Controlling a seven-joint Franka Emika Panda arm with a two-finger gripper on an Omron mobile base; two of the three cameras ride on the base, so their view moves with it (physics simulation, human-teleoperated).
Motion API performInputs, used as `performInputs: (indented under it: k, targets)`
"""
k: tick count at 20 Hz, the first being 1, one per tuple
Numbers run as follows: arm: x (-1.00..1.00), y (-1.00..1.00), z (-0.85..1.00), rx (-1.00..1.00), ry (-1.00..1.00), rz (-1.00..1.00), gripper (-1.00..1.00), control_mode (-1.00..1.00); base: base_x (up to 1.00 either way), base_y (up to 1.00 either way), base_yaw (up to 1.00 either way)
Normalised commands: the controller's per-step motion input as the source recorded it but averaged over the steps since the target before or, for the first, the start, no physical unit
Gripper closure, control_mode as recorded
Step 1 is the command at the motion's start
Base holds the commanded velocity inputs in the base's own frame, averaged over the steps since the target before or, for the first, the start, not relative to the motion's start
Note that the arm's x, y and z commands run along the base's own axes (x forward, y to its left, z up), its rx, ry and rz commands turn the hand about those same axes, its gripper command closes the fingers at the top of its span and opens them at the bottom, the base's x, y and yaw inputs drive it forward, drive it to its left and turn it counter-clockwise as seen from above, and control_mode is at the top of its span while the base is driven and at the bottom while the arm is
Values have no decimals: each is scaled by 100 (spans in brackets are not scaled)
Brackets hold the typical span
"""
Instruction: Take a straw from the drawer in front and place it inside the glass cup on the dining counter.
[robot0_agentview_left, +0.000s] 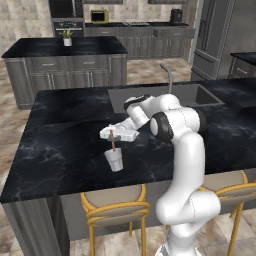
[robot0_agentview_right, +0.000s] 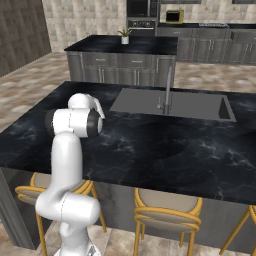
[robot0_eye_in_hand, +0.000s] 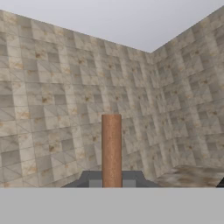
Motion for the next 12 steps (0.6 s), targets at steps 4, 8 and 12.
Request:
performInputs:
  k: [4, 8, 12]
  targets:
    - [-75, -8, 0, 0, -3, 0, 100, -100, 0, 0, 0]
    - [-54, -9, 0, 0, -2, 0, 100, -100, 0, 0, 0]
    - [-3, -10, -2, 0, -1, 0, 100, -100, 0, 0, 0]
